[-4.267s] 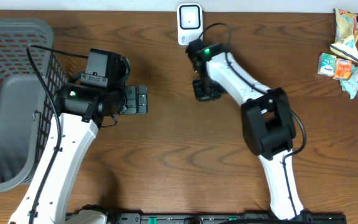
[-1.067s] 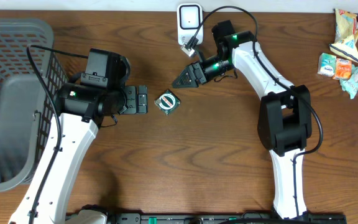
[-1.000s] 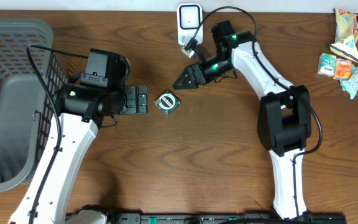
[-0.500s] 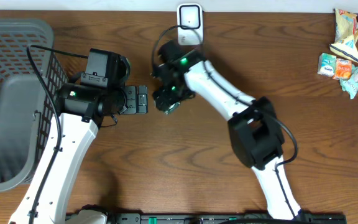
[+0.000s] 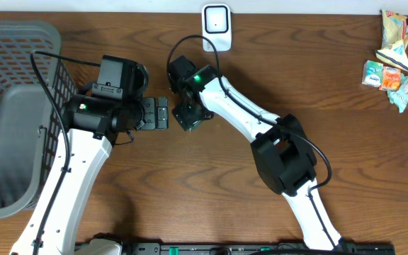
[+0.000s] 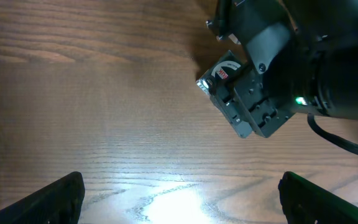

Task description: Scan the item barcode

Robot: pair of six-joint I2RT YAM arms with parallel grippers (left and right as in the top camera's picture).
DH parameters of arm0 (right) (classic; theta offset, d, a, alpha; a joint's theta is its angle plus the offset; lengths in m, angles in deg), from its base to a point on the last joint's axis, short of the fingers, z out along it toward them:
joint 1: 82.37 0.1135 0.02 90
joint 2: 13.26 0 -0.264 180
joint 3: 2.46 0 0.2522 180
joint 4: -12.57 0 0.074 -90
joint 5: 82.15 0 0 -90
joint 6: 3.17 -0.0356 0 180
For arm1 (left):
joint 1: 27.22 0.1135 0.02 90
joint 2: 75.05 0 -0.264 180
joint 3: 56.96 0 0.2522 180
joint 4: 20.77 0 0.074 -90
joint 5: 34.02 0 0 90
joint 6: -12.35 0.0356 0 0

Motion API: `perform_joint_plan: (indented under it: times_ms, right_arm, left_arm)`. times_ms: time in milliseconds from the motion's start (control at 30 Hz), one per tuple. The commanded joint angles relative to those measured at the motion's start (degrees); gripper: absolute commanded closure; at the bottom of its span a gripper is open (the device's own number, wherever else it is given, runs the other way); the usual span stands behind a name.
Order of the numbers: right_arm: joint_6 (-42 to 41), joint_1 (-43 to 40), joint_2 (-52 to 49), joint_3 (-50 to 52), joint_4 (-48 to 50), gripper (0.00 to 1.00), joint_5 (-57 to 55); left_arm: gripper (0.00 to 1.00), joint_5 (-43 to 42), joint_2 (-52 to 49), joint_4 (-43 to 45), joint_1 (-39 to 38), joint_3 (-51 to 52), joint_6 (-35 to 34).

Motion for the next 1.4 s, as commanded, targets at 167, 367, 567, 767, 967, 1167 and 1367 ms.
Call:
perform_joint_plan:
  times_ms: [167, 367, 567, 767, 967, 1167, 1367]
  right_arm:
    - [2.58, -0.22, -3.17, -0.76, -1.86, 0.3, -4.74]
    - [-0.98, -2.84, -3.17, -0.79, -2.05, 0.31, -9.22]
    - [-2.21, -7.1, -3.15, -0.79, -3.02, 0.32, -6.69]
    - [1.18, -7.78, -3.15, -0.79, -4.83, 0.29, 4.55]
    - [1.2, -7.98, -3.04, -1.09, -6.56, 0.23, 3.82]
    - [5.84, -8.66, -2.99, -4.7, -4.92, 0.11, -7.1]
    - [6.38, -8.31, -3.02, -4.09, -1.92, 0.1, -3.98]
  left_arm:
    - [0.02, 0.31, 0.37, 0.0, 0.07, -0.63, 0.35]
    - [0.03, 0.31, 0.37, 0.0, 0.07, -0.63, 0.35]
    - [0.02, 0.31, 0.37, 0.0, 0.07, -0.63, 0.35]
    - [0.02, 0.31, 0.39, 0.0, 0.07, -0.63, 0.35]
    - [0.02, 0.31, 0.37, 0.0, 0.07, -0.63, 0.35]
    - [0.02, 0.31, 0.37, 0.02, 0.07, -0.63, 0.35]
    - [0.02, 0.31, 0.37, 0.0, 0.07, -0.63, 0.35]
